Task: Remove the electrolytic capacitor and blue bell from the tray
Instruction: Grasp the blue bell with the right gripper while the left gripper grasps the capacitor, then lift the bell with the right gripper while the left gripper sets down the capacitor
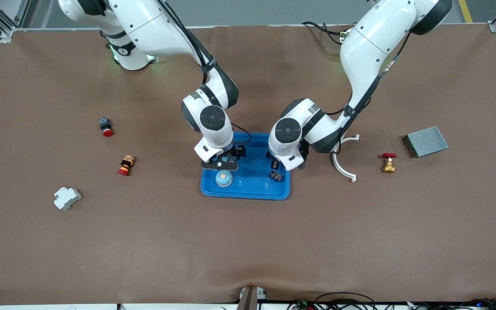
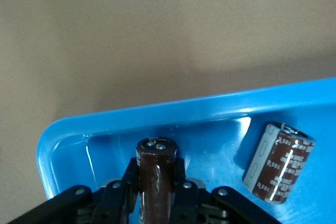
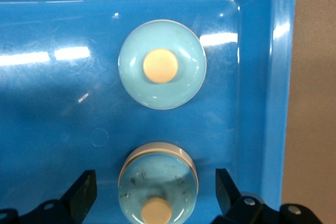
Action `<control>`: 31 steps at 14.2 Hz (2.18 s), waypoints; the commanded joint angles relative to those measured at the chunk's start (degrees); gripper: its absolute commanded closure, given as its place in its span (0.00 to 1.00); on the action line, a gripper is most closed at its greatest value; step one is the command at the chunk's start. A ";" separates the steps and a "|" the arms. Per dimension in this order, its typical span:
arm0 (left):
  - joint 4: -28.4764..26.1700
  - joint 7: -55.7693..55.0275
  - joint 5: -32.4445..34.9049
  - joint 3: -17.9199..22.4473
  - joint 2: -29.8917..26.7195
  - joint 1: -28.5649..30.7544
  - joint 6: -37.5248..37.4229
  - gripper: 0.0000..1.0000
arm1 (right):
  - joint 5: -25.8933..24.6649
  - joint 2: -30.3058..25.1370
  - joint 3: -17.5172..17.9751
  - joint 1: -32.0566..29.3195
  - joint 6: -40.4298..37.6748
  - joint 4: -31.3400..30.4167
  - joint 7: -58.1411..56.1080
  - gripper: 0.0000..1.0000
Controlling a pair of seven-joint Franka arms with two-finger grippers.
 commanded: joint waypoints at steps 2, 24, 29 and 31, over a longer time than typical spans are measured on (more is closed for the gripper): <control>1.29 -0.55 1.47 0.53 -0.62 -0.23 0.18 1.00 | -0.47 0.23 -0.38 0.73 1.29 -0.84 1.13 0.00; -20.06 33.90 4.02 0.96 -18.65 28.25 -5.99 1.00 | -0.29 -0.64 -0.47 1.17 -0.98 -0.23 0.78 0.86; -22.26 33.11 7.18 1.05 -15.40 30.28 0.62 0.95 | -0.47 -11.53 -1.17 -1.19 -15.56 1.09 -2.55 0.86; -22.00 32.94 7.18 1.05 -15.74 30.37 0.53 0.30 | -0.47 -15.48 -1.17 -5.75 -21.88 1.61 -11.04 0.86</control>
